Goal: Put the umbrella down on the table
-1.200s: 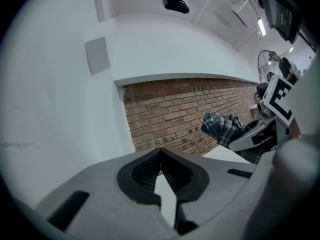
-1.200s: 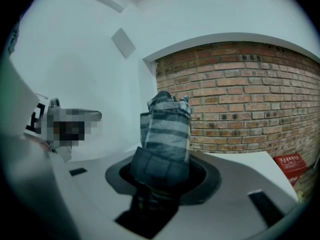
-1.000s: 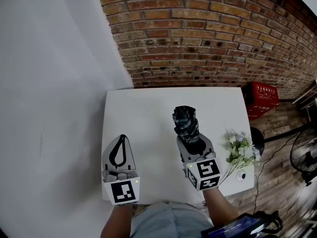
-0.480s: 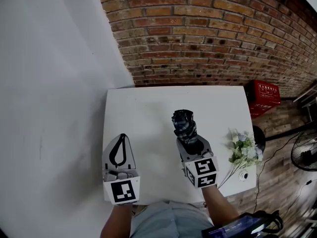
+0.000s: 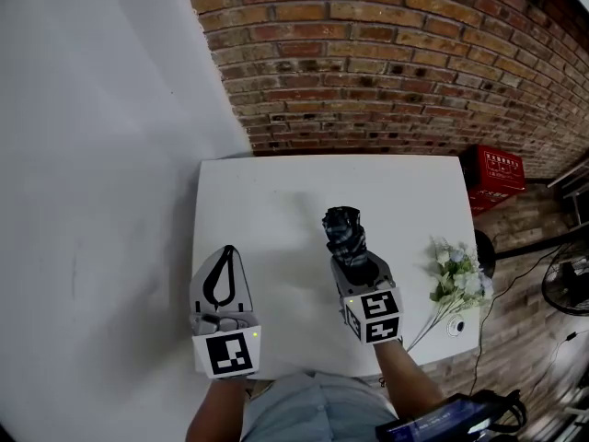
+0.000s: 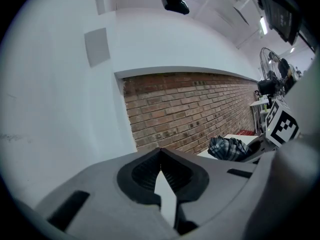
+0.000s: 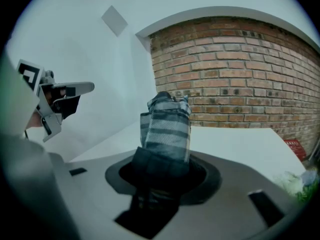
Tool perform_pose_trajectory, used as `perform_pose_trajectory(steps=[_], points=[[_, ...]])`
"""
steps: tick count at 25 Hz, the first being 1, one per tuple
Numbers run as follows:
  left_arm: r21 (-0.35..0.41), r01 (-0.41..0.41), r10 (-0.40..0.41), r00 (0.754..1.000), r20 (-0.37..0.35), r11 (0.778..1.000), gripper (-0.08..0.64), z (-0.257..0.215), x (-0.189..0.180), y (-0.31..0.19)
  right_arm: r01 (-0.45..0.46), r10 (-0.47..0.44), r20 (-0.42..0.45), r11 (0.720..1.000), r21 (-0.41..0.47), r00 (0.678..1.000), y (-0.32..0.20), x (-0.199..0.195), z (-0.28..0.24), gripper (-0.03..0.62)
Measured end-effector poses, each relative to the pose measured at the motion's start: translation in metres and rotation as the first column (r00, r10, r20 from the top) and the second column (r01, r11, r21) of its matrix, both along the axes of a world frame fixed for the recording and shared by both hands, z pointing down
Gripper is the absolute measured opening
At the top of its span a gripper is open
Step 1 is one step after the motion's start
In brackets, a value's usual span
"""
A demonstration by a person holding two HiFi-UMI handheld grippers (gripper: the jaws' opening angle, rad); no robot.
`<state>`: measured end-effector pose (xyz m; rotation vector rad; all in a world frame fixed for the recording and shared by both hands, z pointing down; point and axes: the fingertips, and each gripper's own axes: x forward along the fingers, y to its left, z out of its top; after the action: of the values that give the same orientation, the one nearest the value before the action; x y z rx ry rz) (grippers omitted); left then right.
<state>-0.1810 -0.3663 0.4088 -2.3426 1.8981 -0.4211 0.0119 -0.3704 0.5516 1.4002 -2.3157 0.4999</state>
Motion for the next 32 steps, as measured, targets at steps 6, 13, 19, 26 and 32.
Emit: perform_pose_trajectory(steps=[6,13,19,26,32], points=[[-0.012,0.003,-0.003,1.0,0.001,1.0,0.002,0.005,-0.004,-0.002,-0.003,0.003,-0.01,0.999,-0.037,1.0,0.002,-0.001,0.018,0.175],[-0.03,0.008,-0.008,1.0,-0.001,1.0,0.002,0.013,-0.009,-0.005,-0.004,0.002,-0.017,0.996,-0.088,1.0,0.004,-0.006,0.035,0.176],[-0.041,0.01,-0.01,1.0,-0.002,0.999,0.002,0.018,-0.013,-0.01,-0.009,0.003,-0.049,0.991,-0.131,0.999,0.004,-0.003,0.053,0.178],[-0.047,0.013,-0.013,1.0,0.002,0.999,0.002,0.023,-0.016,-0.015,-0.021,0.01,-0.066,0.986,-0.164,0.998,0.0,-0.001,0.064,0.183],[-0.052,0.021,-0.021,1.0,-0.004,0.998,0.002,0.024,-0.02,-0.016,-0.042,0.026,-0.078,0.976,-0.215,0.997,-0.002,0.001,0.072,0.189]])
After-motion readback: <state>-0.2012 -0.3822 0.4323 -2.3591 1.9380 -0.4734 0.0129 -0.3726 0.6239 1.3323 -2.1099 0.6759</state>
